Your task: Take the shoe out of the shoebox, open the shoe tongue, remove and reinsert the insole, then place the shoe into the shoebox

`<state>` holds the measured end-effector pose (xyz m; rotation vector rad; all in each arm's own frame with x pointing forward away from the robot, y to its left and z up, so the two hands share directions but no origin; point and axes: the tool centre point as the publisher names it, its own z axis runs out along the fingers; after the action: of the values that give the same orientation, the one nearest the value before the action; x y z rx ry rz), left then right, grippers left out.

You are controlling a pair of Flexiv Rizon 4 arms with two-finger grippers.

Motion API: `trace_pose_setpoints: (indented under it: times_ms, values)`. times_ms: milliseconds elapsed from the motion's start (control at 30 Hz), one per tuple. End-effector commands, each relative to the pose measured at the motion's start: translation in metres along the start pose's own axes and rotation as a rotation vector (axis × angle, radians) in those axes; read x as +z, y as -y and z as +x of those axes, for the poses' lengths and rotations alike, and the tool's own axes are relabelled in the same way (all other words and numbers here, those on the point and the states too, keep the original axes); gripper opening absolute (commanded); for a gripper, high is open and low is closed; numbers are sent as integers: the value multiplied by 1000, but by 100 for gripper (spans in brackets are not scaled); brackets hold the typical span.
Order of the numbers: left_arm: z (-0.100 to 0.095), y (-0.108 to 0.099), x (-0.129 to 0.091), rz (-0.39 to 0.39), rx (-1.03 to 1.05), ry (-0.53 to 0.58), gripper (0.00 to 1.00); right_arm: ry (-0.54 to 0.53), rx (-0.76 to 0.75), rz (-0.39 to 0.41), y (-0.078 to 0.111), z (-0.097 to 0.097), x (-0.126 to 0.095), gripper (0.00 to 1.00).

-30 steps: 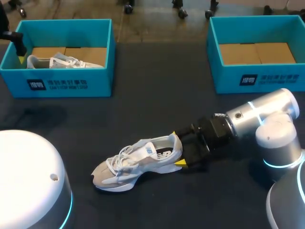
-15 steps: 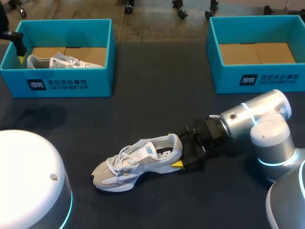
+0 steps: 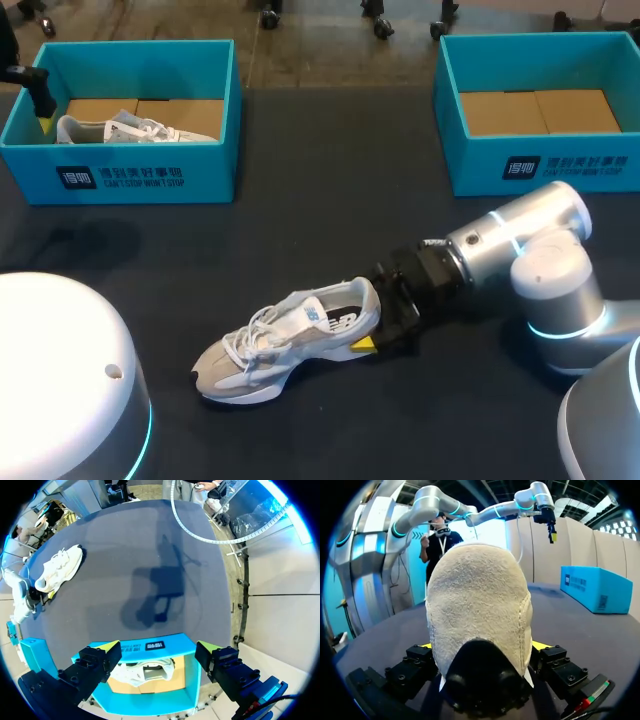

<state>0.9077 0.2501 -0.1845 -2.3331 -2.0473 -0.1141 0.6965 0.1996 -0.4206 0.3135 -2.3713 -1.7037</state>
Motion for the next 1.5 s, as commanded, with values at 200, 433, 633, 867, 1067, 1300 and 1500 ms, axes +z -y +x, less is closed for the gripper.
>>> trace_pose_setpoints:
  times_ms: [200, 433, 633, 867, 1067, 1300, 1500]
  values:
    - [0, 1, 0, -3, 1, -2, 100, -11, -17, -16, 0, -3, 8, 100]
    - [0, 1, 0, -3, 1, -2, 100, 23, -75, -16, -2, -1, 14, 0]
    - [0, 1, 0, -3, 1, -2, 100, 113, -73, 6, -8, 10, 17, 0]
    - [0, 1, 0, -3, 1, -2, 100, 247, 3, 28, -8, 16, 12, 0]
    - [0, 1, 0, -3, 1, -2, 100, 313, 8, 23, -3, 13, 3, 0]
    - [0, 1, 0, -3, 1, -2, 100, 342, 29, 11, 2, 10, -4, 0]
    - [0, 1, 0, -3, 1, -2, 100, 337, 35, 9, 2, 8, -6, 0]
